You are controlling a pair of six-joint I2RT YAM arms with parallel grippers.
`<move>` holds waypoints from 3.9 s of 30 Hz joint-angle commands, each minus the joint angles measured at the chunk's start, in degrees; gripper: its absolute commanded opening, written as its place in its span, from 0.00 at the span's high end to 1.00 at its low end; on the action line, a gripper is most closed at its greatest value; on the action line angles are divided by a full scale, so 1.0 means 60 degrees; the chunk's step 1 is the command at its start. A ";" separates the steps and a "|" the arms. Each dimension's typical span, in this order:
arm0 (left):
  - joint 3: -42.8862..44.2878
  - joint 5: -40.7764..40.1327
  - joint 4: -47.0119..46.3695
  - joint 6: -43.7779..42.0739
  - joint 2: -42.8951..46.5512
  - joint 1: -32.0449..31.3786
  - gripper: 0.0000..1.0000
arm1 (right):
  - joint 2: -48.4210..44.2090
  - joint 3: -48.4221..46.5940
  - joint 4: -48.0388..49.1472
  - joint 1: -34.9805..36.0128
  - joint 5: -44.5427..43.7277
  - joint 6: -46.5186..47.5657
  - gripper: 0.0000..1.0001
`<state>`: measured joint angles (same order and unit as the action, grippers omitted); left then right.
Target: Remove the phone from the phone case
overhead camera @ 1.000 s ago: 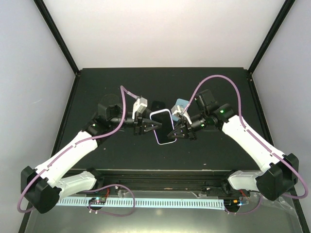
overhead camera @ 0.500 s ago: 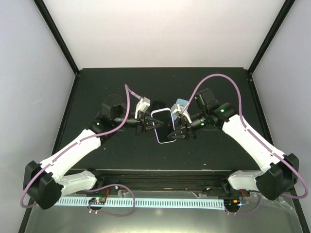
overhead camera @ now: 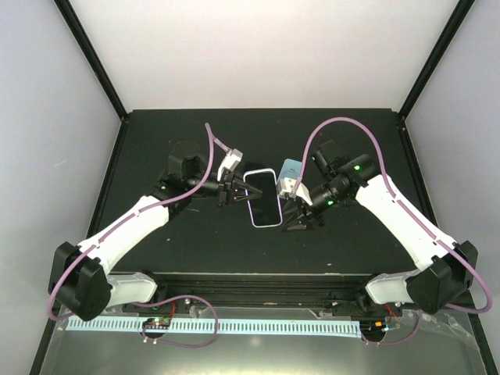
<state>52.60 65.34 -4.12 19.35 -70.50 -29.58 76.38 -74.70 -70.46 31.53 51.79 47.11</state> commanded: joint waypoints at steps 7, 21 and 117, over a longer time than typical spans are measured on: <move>-0.0458 0.1598 -0.3377 0.1999 -0.0151 0.0379 0.98 | 0.0066 0.0110 -0.0608 0.0099 0.0170 0.0888 0.56; -0.0614 0.1733 -0.3911 0.2411 -0.0201 0.0376 0.99 | 0.0000 0.0015 0.0212 0.0122 0.0657 0.0260 0.64; 0.0140 0.1996 -0.1442 0.1138 -0.1644 -0.0674 0.98 | 0.0660 -0.0490 0.6190 -0.0794 0.2878 -0.5783 0.39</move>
<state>52.21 73.67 -23.49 28.64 -78.02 -28.16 81.49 -73.38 -52.21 25.58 58.24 16.71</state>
